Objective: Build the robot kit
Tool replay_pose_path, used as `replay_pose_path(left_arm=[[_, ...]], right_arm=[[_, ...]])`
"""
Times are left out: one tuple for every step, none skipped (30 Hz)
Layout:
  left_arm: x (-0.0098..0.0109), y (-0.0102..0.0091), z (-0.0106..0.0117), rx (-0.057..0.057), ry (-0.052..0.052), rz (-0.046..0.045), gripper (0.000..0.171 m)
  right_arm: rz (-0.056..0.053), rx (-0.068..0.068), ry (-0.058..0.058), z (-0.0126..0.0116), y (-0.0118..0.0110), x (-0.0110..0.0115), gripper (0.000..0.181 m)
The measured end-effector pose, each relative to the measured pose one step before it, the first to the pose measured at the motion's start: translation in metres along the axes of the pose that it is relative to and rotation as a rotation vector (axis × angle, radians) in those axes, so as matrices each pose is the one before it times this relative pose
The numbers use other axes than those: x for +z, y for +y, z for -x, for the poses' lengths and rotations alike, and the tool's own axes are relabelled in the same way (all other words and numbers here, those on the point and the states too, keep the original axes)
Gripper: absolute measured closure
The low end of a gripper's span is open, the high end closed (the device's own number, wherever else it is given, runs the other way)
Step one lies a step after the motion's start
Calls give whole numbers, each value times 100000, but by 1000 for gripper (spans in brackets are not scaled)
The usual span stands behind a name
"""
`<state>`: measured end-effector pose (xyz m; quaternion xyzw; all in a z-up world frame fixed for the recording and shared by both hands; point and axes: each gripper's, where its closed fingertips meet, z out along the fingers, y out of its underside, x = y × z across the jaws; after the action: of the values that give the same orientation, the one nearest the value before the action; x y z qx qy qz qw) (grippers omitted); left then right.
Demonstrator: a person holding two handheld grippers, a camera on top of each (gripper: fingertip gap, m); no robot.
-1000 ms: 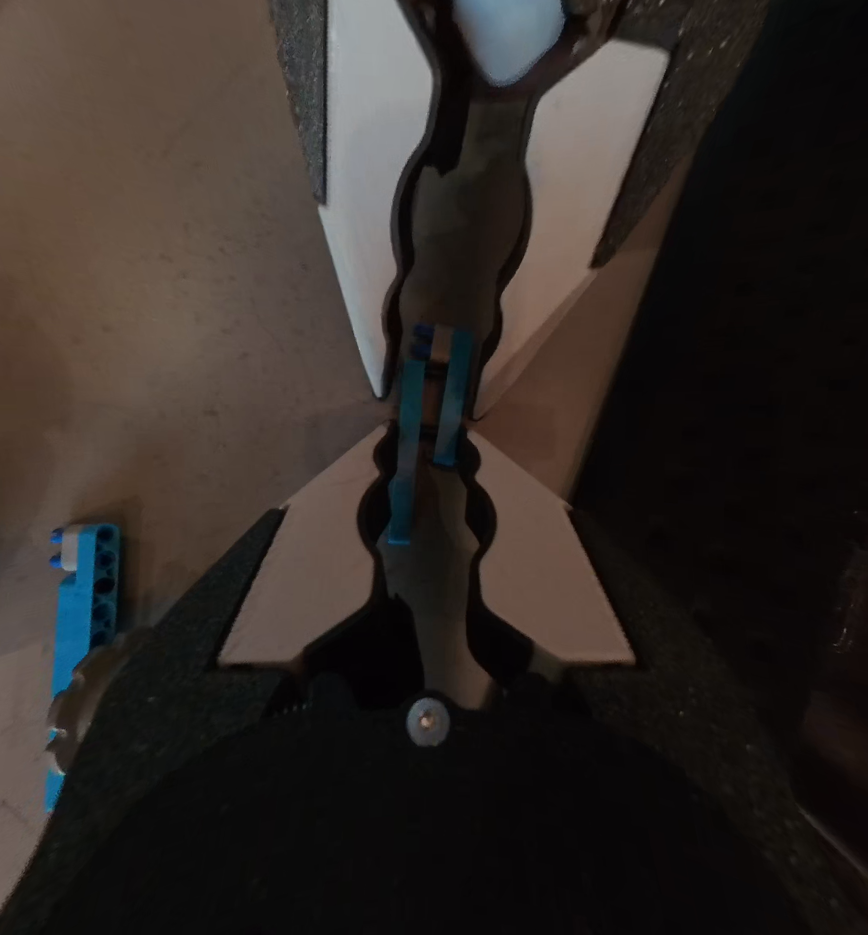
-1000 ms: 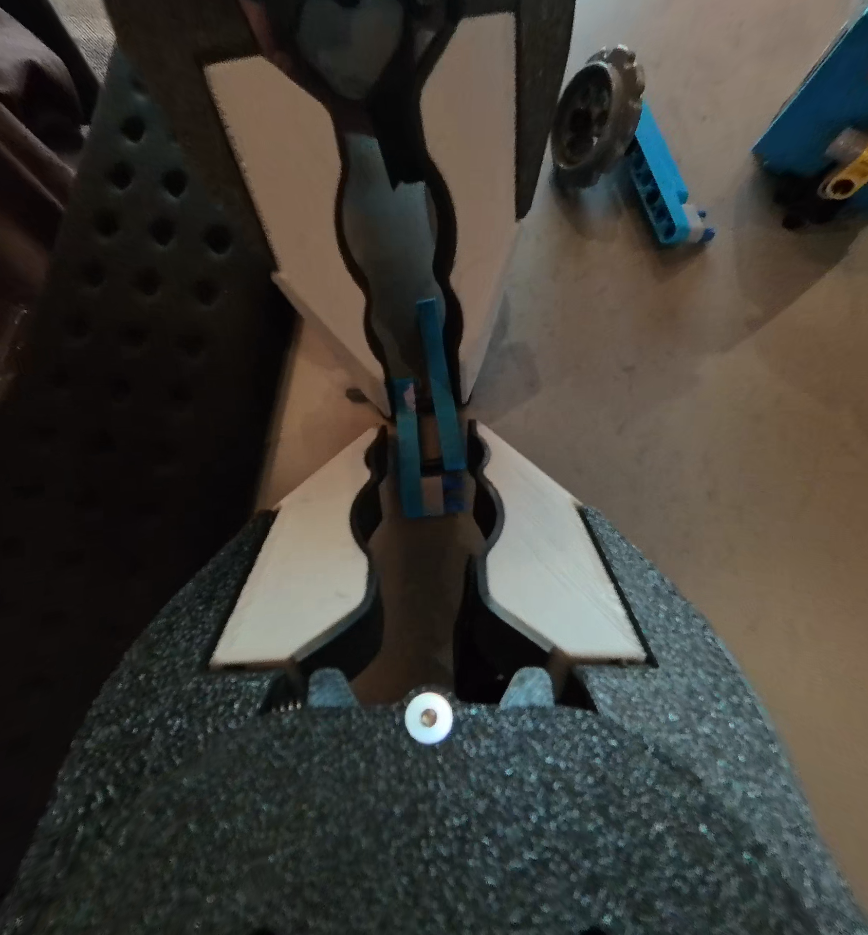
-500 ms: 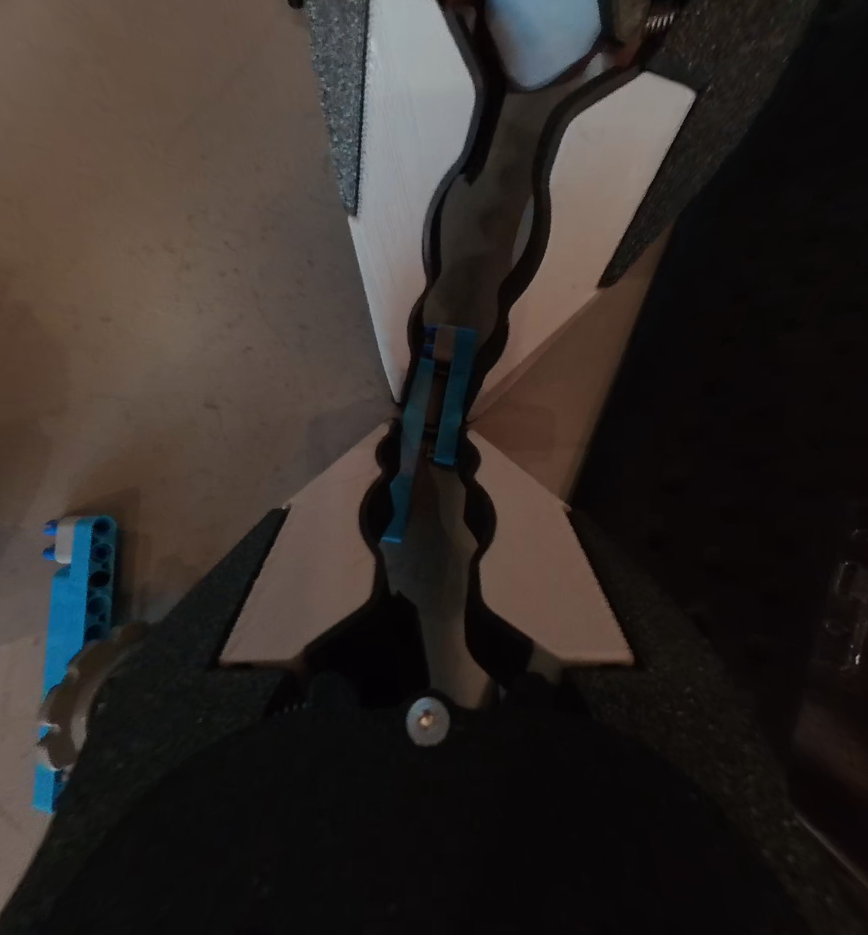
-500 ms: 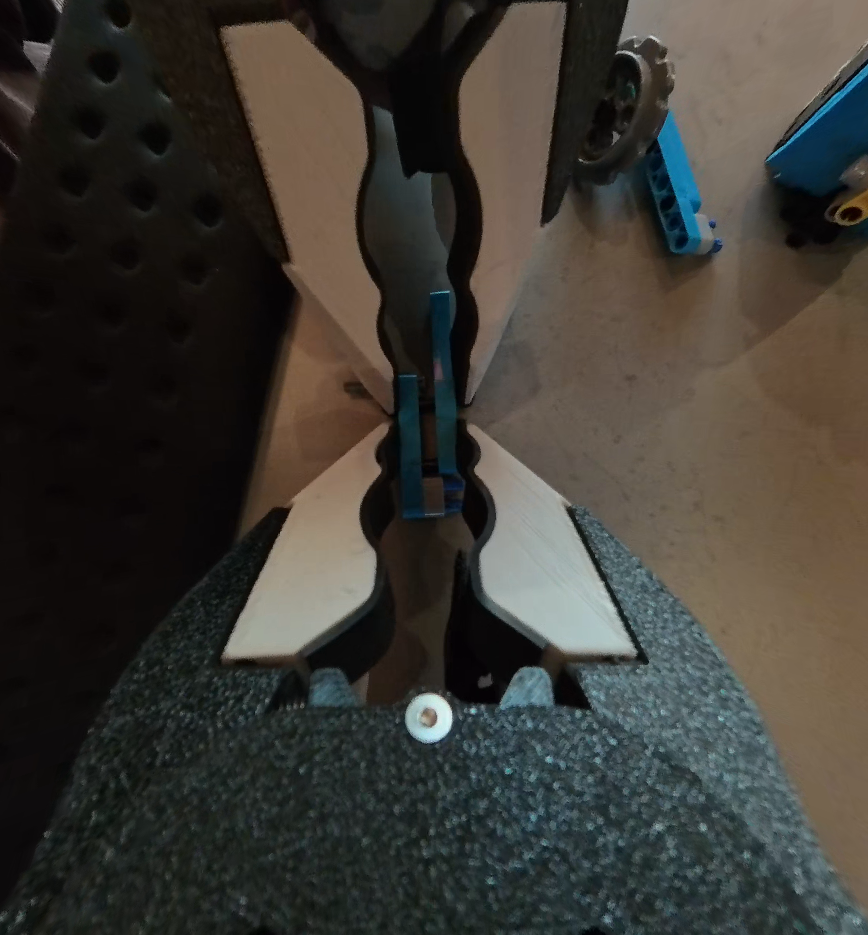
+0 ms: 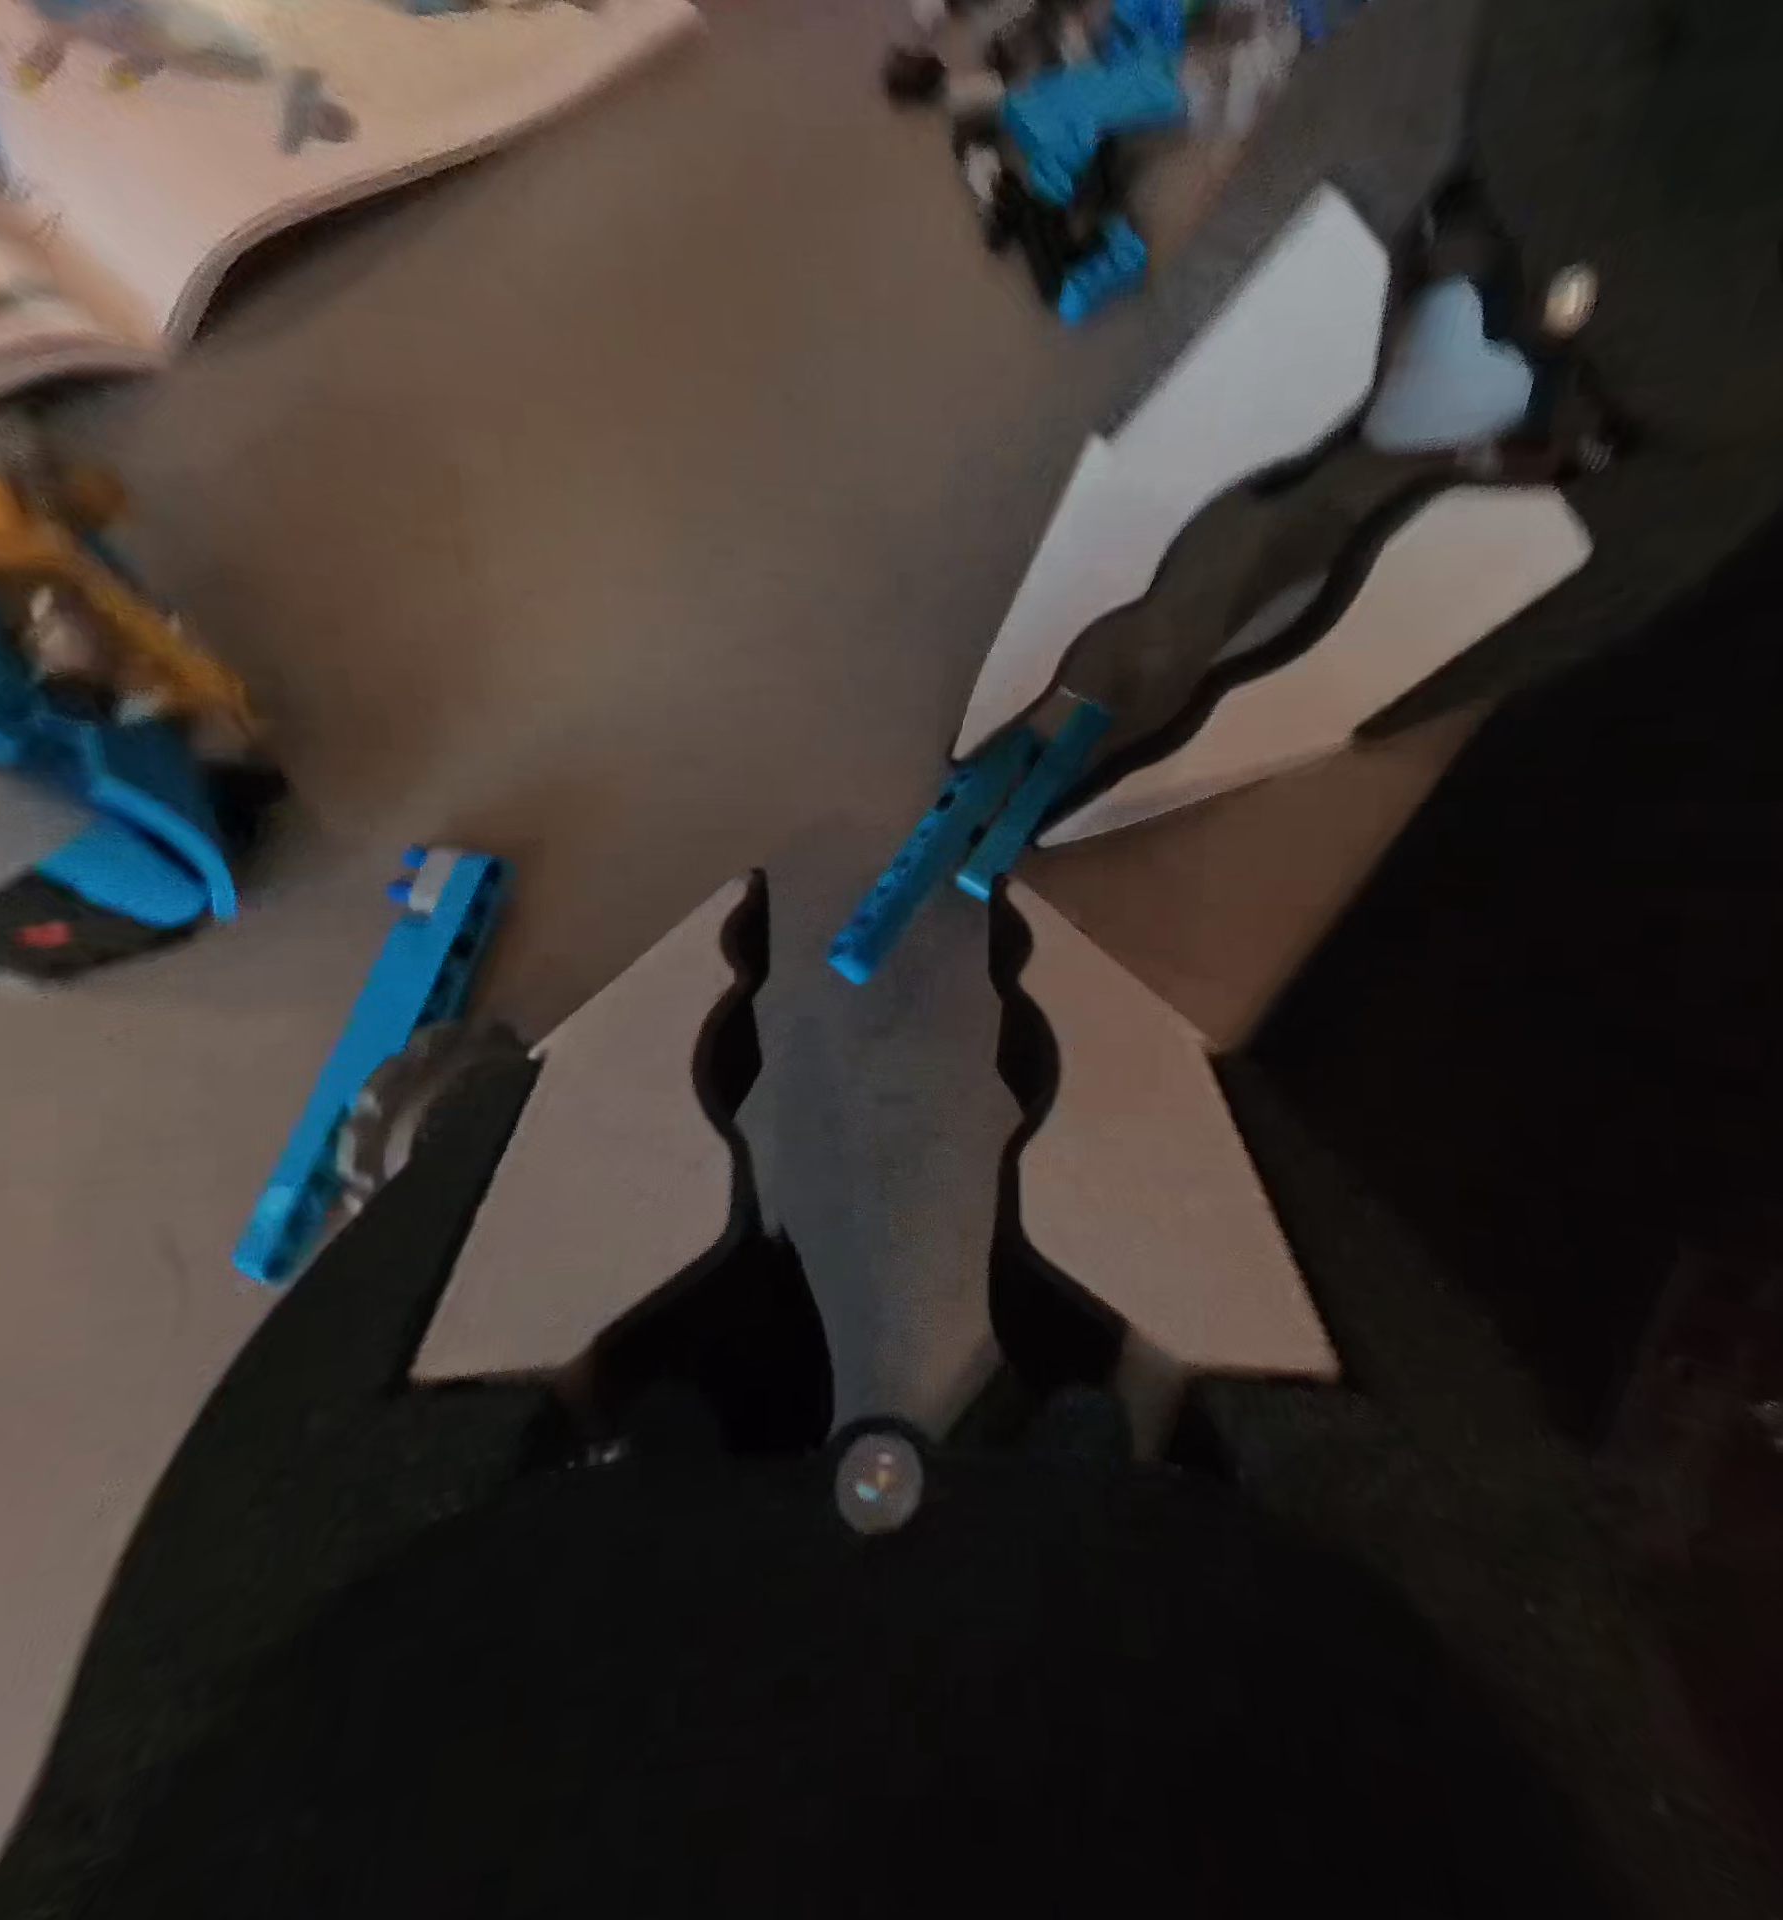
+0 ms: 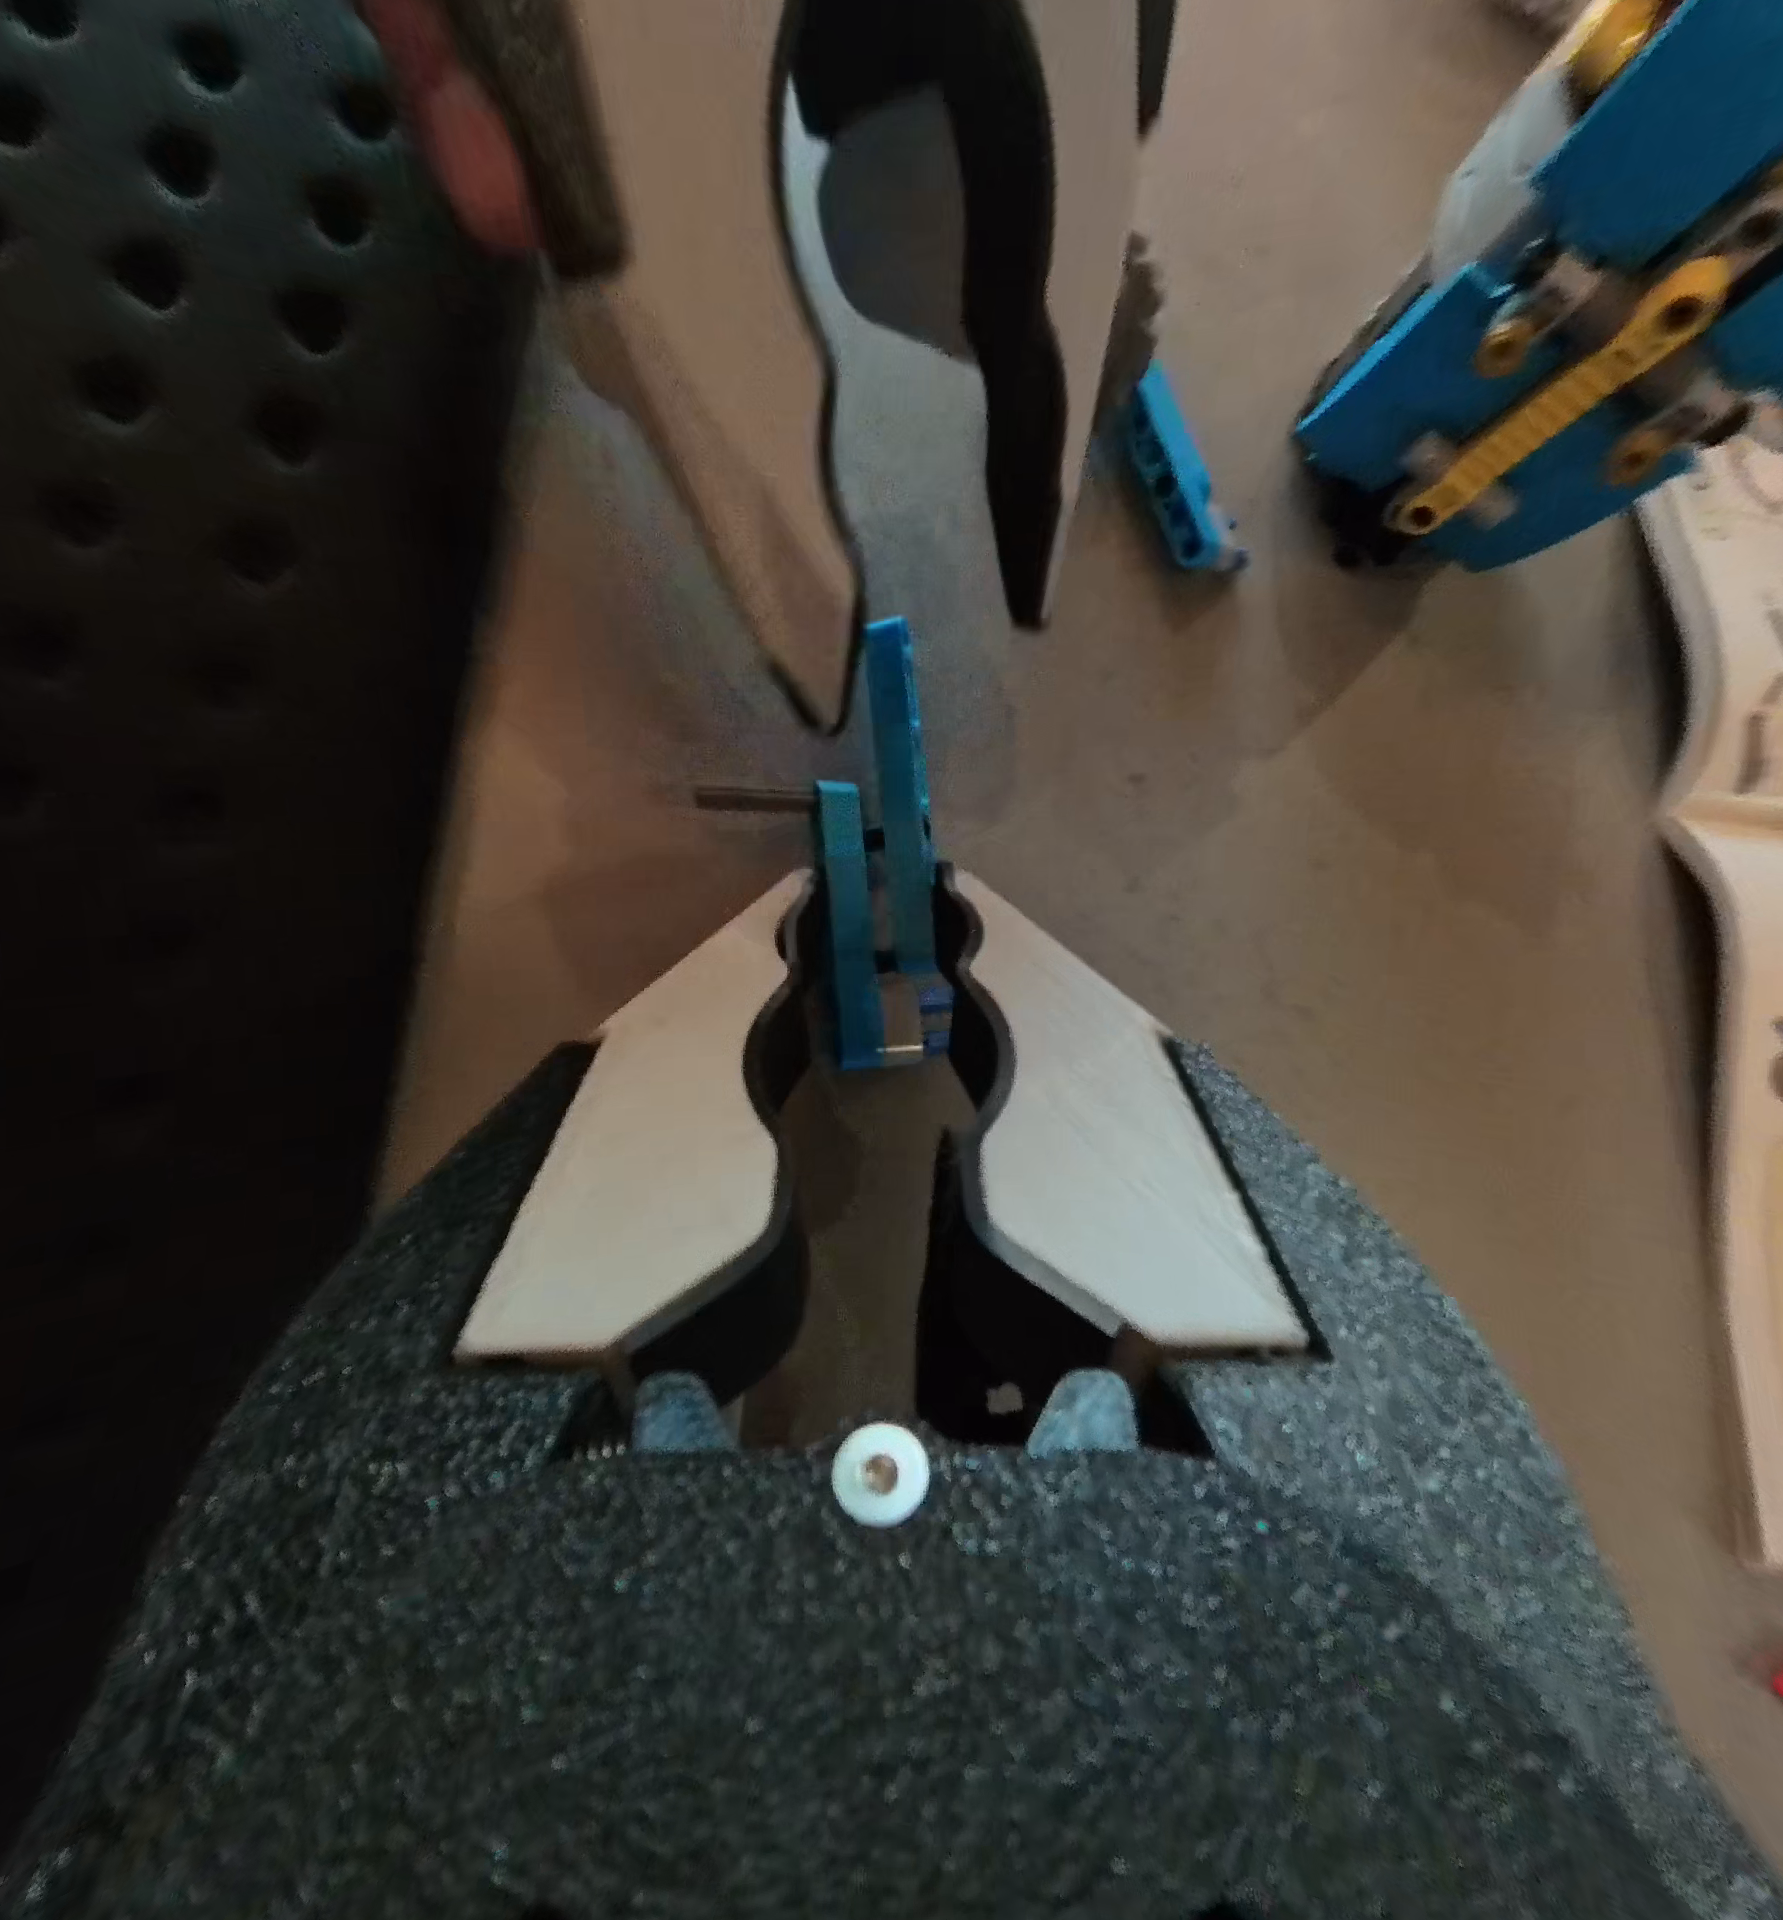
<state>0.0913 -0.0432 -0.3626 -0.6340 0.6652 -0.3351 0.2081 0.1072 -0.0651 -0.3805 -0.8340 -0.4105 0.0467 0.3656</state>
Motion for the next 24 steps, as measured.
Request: replay_pose_path(left_arm=[[-694,-472,98,-9394,2038,-4179,130],[-614,-583,-70,-11241,3460,-5154,132],[-483,-694,-211,-11585,4530,-6097,132],[-314,-622,-348,-10874,5476,-5852,132],[-96,-273,-15,-9287,3377,-3960,132],[90,177,178,-6886,1959,-1075,131],[107,407,112,-4786,1833,528,130],[4,349,171,-2066,279,320,130],[-84,316,172,1138,-1246,311,130],[-81,377,37,2809,-1456,1304,130],[-5,398,-36,3119,-1373,2069,130],[66,271,-39,3537,-1647,2006,130],[111,203,-25,4587,-1839,1964,131],[176,259,-45,5733,-1751,2639,131],[265,366,-65,6337,-1498,3632,133],[347,363,-133,6375,-1008,3858,135],[376,340,-246,5946,-212,3702,138],[421,357,-374,5536,689,3940,142],[440,273,-398,5663,689,3569,144],[436,130,-324,6067,122,2714,144],[483,94,-290,6127,189,2722,145],[542,50,-348,5823,931,3113,146],[595,-123,-309,5232,1126,2470,146],[576,-234,-192,4317,810,1673,146]], right_arm=[[-1621,942,2985,-354,-170,-327,160],[-3116,987,5026,-660,-410,-511,181],[-4925,229,4288,-483,-698,-581,181],[-2114,2223,2036,-245,-399,-401,181],[-1098,1793,599,16,-252,-204,181],[486,478,685,103,87,15,181],[3787,68,1329,-54,693,187,181],[3962,182,904,-28,813,117,181],[1320,1860,-816,159,513,-28,181],[781,3157,-2059,156,444,-169,181],[639,3317,265,-333,448,-339,181],[-124,3578,122,-448,348,-512,181],[-192,5043,-1405,-364,320,-555,180],[667,6250,-3745,-38,361,-478,176],[1895,6792,-4542,172,468,-298,172],[2608,5386,-4044,343,493,-157,165],[528,2814,-2345,480,244,-108,162],[-104,1492,-2905,824,142,-36,163],[1255,1347,-3010,921,320,49,162],[486,199,-98,497,262,20,161],[-272,-279,980,281,220,-6,162],[119,433,76,252,279,22,161],[206,988,-253,155,271,104,161],[-478,971,627,-79,122,190,161]])
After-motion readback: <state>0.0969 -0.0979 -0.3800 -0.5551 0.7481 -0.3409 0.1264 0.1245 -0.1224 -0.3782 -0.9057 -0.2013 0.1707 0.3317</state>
